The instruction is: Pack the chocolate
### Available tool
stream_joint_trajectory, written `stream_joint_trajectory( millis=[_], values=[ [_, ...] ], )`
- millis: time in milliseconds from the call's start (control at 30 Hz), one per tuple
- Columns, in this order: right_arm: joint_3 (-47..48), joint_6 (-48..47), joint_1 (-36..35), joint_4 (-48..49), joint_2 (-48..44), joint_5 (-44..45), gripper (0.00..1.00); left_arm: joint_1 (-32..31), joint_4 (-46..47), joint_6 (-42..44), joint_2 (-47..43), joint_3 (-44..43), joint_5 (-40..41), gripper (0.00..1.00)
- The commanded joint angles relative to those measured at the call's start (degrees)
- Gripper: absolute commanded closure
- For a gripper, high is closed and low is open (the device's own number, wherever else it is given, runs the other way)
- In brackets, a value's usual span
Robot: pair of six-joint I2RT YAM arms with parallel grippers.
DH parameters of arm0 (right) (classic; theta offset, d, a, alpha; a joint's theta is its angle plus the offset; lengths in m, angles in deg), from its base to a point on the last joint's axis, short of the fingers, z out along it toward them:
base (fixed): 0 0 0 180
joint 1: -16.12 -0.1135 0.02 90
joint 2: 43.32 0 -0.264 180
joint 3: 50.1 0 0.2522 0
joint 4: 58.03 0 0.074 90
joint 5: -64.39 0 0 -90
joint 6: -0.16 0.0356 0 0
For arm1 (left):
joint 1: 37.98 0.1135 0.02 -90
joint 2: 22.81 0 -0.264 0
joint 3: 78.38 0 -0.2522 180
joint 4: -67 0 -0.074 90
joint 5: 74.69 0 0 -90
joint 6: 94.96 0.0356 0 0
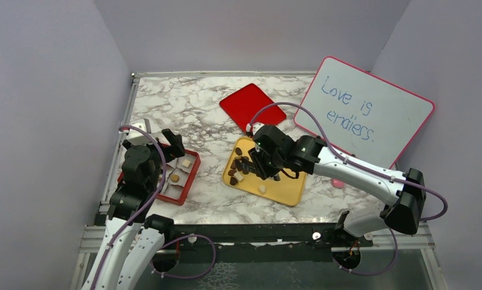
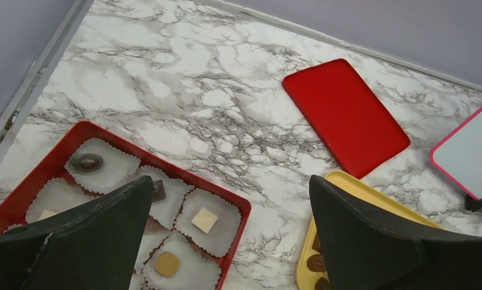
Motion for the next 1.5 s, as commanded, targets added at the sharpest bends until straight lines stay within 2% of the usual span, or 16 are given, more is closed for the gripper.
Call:
stream_joint_trajectory(
  millis=[0, 400, 967, 1267, 1467],
  values=[
    [-0.9, -0.3, 0.1, 0.2, -0.2, -4.4, 0.64, -0.2, 2.6, -1.5, 0.5, -0.1, -3.4, 0.01],
    [-2.2, -2.7, 0.1, 2.7, 3.9, -6.4, 0.64, -0.2, 1.8, -1.8, 6.0, -1.1, -9.0, 0.01],
    [-2.6, -3.4, -0.5, 2.9, 7.6, -5.2, 0.64, -0.2, 0.8, -0.7, 4.1, -1.0, -5.5, 0.01],
    [-1.9, -2.4, -0.6, 1.6, 5.5, -1.9, 0.74, -0.2, 0.0, -0.9, 4.5, -2.0, -5.8, 0.01],
    [-2.6, -1.4, -0.6, 1.3, 5.0, -0.7, 0.75, -0.2, -0.1, -1.2, 4.0, -2.6, -5.8, 0.01]
  ],
)
